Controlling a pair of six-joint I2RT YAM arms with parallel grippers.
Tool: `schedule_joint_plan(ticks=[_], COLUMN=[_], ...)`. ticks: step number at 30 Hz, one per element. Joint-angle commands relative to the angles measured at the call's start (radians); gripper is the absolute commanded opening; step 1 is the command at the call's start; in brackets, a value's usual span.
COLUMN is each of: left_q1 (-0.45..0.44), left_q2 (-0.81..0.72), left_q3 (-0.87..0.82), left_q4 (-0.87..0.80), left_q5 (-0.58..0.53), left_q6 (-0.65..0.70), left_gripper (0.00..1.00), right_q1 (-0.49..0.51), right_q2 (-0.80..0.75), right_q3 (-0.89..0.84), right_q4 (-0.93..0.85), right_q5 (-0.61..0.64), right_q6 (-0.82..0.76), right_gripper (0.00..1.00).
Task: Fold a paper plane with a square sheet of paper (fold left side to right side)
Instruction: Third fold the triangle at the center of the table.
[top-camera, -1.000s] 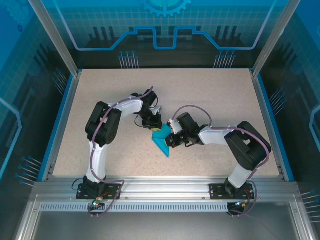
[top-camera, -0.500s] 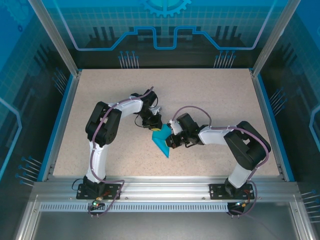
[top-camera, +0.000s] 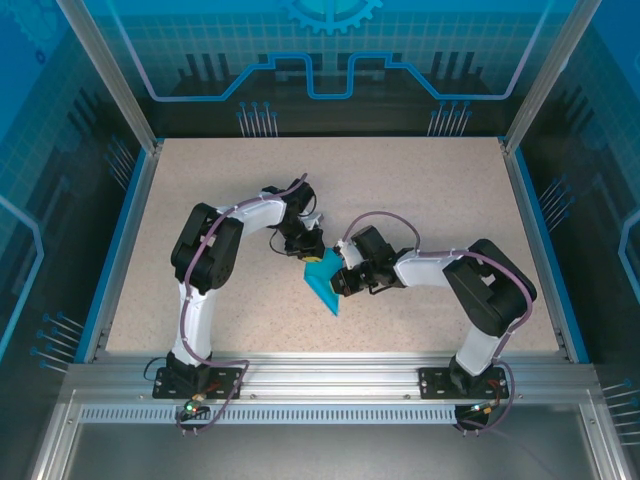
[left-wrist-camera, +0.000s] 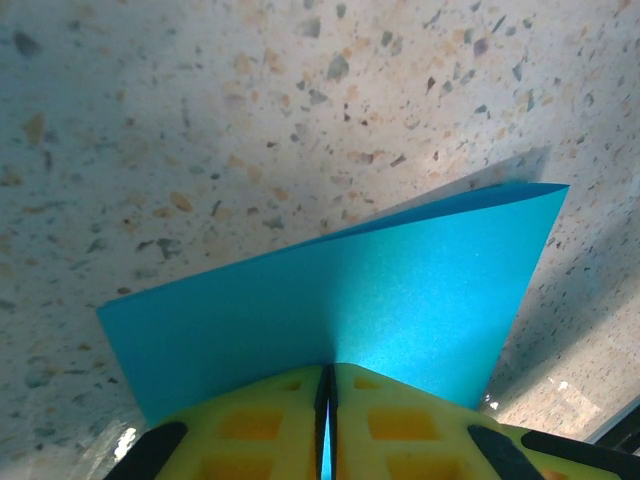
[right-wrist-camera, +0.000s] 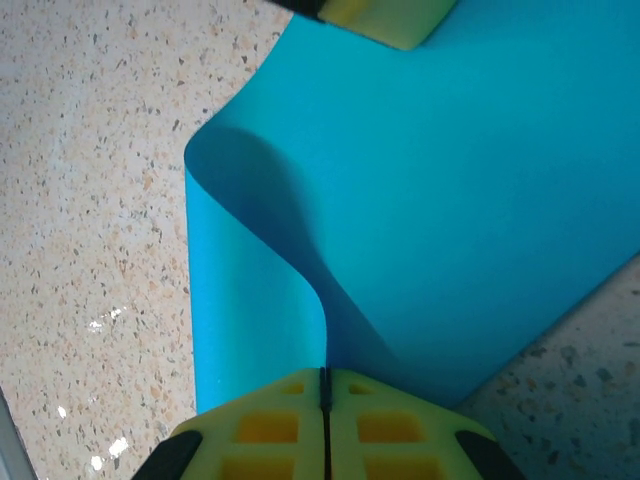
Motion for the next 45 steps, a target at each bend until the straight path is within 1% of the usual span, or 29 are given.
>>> schedule_joint_plan(ticks=[1, 11, 17, 23, 26, 29, 32, 34, 38, 41, 45], left_q1=[-0.015, -0.016, -0.012, 0.006, 0.023, 0.038, 0.041, 0.039, 0.033, 0.009, -0.031], left_q2=[0.033, 0.021, -0.017, -0.066, -0.116, -0.185, -0.275, -0.338, -0.416, -0.429, -0.399], left_q3=[-0.038, -0.036, 0.008, 0.095, 0.097, 0.042, -0.061, -0.147, -0.298, -0.364, -0.404], left_q4=[-0.031, -0.031, -0.059, -0.105, -0.108, -0.094, -0.051, 0.004, 0.124, 0.175, 0.205], left_q5=[-0.051, -0.048, -0.039, -0.03, -0.045, -0.067, -0.078, -0.045, 0.08, 0.136, 0.166], left_q6=[0.02, 0.022, 0.023, 0.023, 0.013, -0.002, -0.024, -0.049, -0.109, -0.137, -0.153], left_gripper=[0.13, 0.15, 0.21, 0.34, 0.36, 0.35, 0.28, 0.24, 0.21, 0.2, 0.19], right_q1=[-0.006, 0.007, 0.01, 0.01, 0.011, 0.01, 0.01, 0.011, 0.01, 0.012, 0.013], right_q2=[0.006, 0.025, 0.046, 0.057, 0.058, 0.057, 0.057, 0.057, 0.058, 0.058, 0.06], right_q3=[0.023, 0.014, 0.014, 0.02, 0.019, 0.018, 0.02, 0.019, 0.023, 0.025, 0.028], right_q4=[-0.03, -0.064, -0.088, -0.113, -0.123, -0.127, -0.131, -0.133, -0.144, -0.151, -0.155], right_q5=[0.011, 0.013, 0.022, 0.023, 0.021, 0.021, 0.021, 0.021, 0.021, 0.022, 0.025], right_q6=[-0.015, -0.028, -0.024, -0.03, -0.035, -0.039, -0.042, -0.044, -0.05, -0.052, -0.053], right_gripper=[0.07, 0.07, 0.07, 0.07, 0.06, 0.06, 0.06, 0.06, 0.07, 0.07, 0.06])
